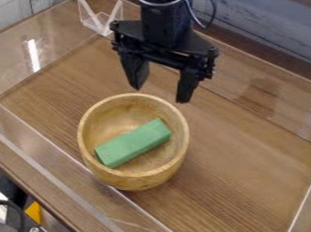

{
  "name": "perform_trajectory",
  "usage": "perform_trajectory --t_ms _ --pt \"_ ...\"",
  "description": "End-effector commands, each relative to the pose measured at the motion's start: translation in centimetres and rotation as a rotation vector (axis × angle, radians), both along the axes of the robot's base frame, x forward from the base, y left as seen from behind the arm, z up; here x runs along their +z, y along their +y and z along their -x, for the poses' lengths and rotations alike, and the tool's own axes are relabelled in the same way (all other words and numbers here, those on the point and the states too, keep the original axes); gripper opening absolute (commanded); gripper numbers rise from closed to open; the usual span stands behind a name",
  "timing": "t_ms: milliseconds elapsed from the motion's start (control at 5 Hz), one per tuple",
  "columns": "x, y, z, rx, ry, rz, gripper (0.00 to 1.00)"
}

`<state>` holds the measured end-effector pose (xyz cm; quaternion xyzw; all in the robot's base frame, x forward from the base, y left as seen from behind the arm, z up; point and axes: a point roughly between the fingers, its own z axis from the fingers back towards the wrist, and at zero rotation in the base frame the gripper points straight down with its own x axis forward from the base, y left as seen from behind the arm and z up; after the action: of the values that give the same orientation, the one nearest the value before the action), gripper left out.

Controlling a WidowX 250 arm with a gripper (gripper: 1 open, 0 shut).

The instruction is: Put the green block in the brown bowl

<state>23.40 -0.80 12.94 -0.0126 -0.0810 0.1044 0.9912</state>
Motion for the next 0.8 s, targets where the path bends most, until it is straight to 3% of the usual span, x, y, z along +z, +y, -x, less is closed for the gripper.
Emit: perform_trajectory --t_ms 0,200,400,600 --pt "1.8 -0.6 -1.6 0.055 -0.047 0.004 1.0" --pt "2.8 -0.7 -4.2 0.112 -0.074 0.013 1.0" --pt "3.3 -1.0 -6.5 0.147 -0.097 0.008 1.0" --pt "2.5 -1.0 -8.1 0.176 -0.122 0.013 1.0"
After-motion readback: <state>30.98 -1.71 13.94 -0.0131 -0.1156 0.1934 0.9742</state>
